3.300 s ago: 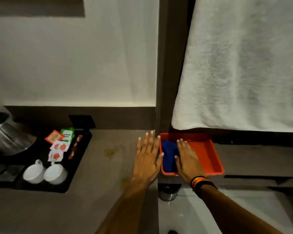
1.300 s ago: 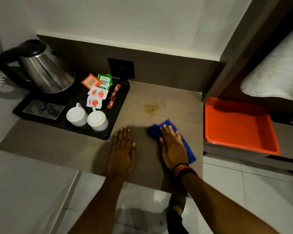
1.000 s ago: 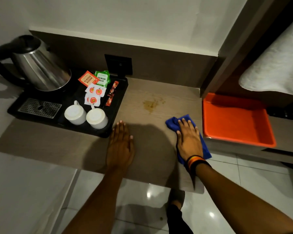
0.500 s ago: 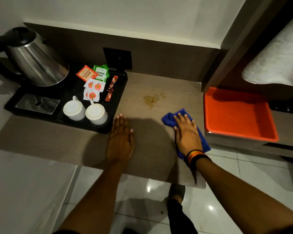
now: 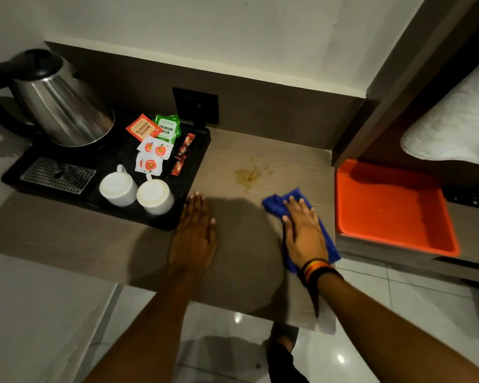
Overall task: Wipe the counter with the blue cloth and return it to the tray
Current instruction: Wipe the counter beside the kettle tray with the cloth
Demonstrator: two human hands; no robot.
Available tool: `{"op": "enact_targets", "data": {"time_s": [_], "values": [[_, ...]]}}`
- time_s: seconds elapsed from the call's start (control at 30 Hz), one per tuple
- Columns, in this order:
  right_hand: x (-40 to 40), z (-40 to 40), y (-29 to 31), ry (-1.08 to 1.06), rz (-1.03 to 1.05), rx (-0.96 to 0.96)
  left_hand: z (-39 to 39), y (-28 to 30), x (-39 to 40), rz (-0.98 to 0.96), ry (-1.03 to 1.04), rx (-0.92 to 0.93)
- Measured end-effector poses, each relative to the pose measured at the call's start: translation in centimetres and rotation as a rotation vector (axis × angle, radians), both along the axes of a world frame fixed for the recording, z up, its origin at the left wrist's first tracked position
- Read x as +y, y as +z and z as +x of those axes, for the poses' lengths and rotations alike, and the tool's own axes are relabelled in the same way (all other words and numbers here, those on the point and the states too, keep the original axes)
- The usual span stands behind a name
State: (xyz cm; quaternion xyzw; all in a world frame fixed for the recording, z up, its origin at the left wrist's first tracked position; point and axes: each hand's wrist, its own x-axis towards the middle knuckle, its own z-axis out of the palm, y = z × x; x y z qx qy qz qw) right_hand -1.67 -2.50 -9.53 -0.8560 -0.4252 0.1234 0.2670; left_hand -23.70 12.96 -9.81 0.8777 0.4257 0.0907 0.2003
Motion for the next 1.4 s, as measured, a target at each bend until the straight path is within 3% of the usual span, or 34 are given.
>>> {"op": "enact_targets", "data": {"time_s": [0.2,0.27,0.33,0.43,0.6,0.77,0.9,1.03,1.17,1.3,1.4], "values": [[12.9,4.2,0.9,-0.331,0.05,0.194,-0.1,-1.2,0.1,0.043,0.015,-0.029],[16.3,2.4,1.2,-0.209,0.036,0.205,0.0,-1.3,0.2,0.067,0.015,-0.024],[17.5,-0.9,0.8,0.042,0.0,0.079,0.2,-1.3,0.2,0.085,0.019,-0.002],[13.2,-4.9,0.0,0.336,-0.029,-0.001,0.3,-0.7,0.0,0.086,0.033,0.025],[5.2,0.1,-1.0,0.248,-0.04,-0.01,0.2,0.0,-0.1,0.062,0.024,0.012],[12.2,4.0,-0.6,0.101,-0.046,-0.12,0.1,-0.6,0.1,0.047,0.033,-0.035],[14.3,-0.6,-0.8,0.27,-0.042,-0.07,0.1,-0.7,0.2,0.062,0.034,-0.021],[4.7,-4.6,-0.6,0.496,-0.024,-0.101,0.2,0.6,-0.1,0.046,0.027,-0.001],[0.7,0.2,-0.2,0.336,-0.048,-0.034,0.1,0.8,-0.2,0.055,0.024,-0.021],[7.8,2.6,-0.3,0.136,-0.05,-0.131,0.1,0.1,-0.1,0.047,0.032,-0.047],[12.4,0.9,-0.4,0.124,-0.068,-0.124,0.2,-0.6,0.1,0.062,0.04,-0.048]]}}
